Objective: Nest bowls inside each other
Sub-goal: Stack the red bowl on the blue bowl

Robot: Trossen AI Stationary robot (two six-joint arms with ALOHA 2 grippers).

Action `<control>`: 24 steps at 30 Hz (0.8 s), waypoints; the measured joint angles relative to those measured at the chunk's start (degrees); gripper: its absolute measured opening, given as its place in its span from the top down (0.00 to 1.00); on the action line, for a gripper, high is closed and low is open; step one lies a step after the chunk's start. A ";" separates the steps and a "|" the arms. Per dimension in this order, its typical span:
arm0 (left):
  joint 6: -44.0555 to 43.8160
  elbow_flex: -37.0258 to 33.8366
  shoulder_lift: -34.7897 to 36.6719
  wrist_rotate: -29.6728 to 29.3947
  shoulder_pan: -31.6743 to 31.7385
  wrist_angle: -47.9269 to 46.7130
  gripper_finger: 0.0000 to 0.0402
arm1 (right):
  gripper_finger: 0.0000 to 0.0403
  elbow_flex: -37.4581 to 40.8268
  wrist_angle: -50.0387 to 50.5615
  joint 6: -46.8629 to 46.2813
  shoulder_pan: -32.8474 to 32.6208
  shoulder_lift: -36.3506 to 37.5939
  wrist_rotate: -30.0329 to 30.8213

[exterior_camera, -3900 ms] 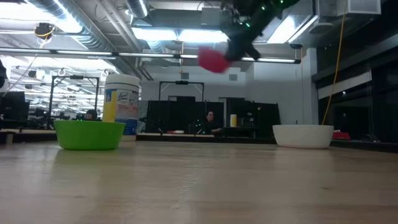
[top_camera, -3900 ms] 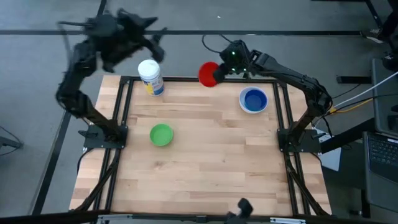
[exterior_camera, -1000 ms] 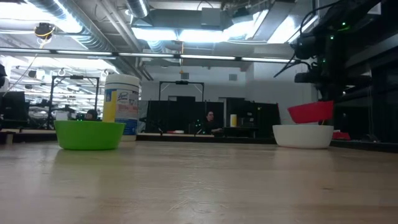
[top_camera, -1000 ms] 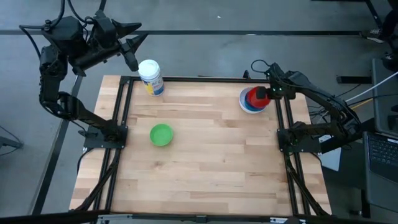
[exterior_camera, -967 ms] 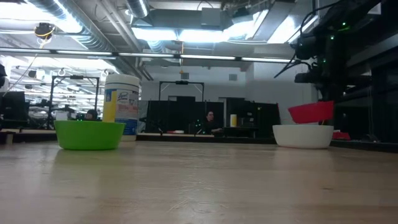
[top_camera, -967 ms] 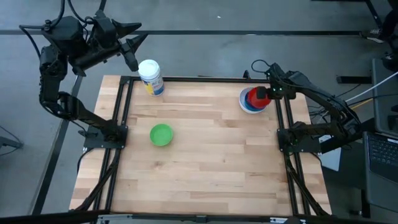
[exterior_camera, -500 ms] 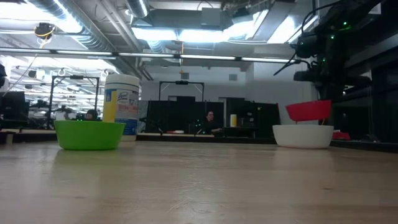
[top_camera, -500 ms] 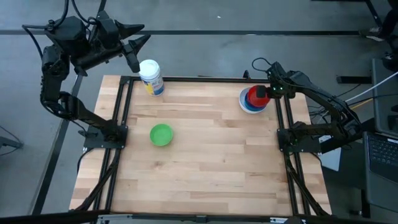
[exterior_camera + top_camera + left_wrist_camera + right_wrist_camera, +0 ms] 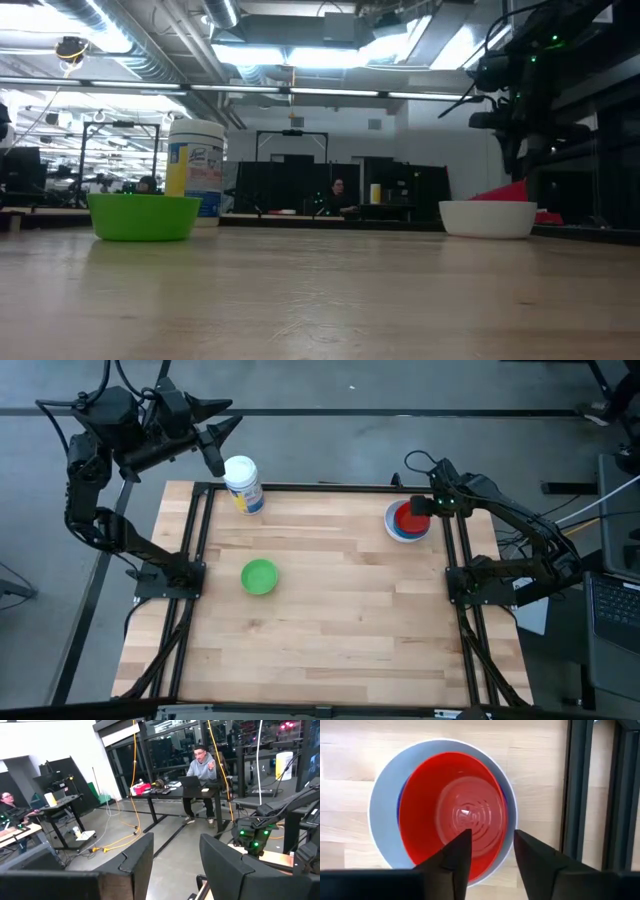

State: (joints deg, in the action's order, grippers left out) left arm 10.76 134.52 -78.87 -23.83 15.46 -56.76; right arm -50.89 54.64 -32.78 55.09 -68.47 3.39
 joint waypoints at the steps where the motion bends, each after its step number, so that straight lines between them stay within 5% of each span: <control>1: 0.00 0.00 0.00 0.00 0.00 -0.02 0.61 | 0.61 0.00 -0.30 -0.02 0.00 0.00 -0.18; 7: 0.02 0.00 0.00 0.00 0.00 -0.02 0.61 | 0.63 0.00 -1.38 -0.84 0.00 0.00 0.04; 16: 0.00 0.00 -0.02 0.00 0.00 -0.14 0.61 | 0.98 0.00 -1.39 0.18 -0.02 -0.02 -2.51; 24: -0.52 0.00 0.00 -0.02 0.02 -1.96 0.61 | 0.74 0.00 -1.52 -0.61 0.00 -0.02 -3.54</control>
State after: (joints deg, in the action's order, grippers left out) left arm 10.24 134.52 -78.87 -23.86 15.48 -58.72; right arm -50.89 53.12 -33.38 55.09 -68.49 -0.15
